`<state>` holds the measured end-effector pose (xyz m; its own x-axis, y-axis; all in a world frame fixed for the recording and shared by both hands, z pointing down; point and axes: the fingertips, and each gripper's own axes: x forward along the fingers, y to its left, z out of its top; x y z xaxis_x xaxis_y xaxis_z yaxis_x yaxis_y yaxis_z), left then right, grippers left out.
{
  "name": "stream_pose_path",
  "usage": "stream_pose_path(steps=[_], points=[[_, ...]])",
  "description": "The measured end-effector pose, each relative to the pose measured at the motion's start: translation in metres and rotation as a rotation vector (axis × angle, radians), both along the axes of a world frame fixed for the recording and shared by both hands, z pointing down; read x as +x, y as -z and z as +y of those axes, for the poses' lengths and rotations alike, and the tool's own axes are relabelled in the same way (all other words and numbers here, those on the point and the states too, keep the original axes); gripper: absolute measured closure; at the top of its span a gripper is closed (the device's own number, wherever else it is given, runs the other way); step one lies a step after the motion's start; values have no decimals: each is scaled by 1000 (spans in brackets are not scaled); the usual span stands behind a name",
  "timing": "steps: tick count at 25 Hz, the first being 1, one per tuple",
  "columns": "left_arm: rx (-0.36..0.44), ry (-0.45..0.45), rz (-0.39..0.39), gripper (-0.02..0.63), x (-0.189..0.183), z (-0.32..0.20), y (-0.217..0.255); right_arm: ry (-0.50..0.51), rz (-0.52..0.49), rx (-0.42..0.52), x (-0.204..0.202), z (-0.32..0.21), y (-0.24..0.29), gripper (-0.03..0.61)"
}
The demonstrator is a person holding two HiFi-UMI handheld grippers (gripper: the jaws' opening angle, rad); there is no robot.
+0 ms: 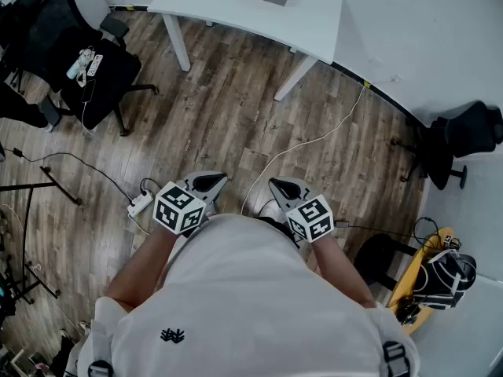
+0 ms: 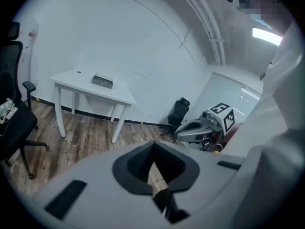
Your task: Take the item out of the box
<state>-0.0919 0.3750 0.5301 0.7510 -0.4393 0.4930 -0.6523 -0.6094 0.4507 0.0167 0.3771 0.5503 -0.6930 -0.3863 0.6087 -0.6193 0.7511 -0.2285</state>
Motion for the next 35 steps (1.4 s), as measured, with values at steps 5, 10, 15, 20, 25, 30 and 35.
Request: stream_pose_path(steps=[5, 10, 15, 20, 25, 30, 35], points=[[-18, -24, 4, 607, -43, 10, -8, 29, 16, -11, -49, 7, 4, 572], [-68, -30, 15, 607, -50, 12, -25, 31, 32, -40, -52, 11, 9, 572], [-47, -25, 23, 607, -23, -20, -24, 34, 28, -38, -30, -26, 2, 572], [7, 27, -16, 607, -5, -73, -5, 75, -39, -8, -21, -84, 4, 572], [51, 44, -80, 607, 14, -140, 5, 64, -87, 49, 2, -155, 10, 568], [87, 72, -121, 606, 32, -189, 10, 52, -117, 32, 30, -188, 2, 517], [47, 49, -124, 606, 50, -214, 5, -7, -136, -14, 52, -213, -10, 517]])
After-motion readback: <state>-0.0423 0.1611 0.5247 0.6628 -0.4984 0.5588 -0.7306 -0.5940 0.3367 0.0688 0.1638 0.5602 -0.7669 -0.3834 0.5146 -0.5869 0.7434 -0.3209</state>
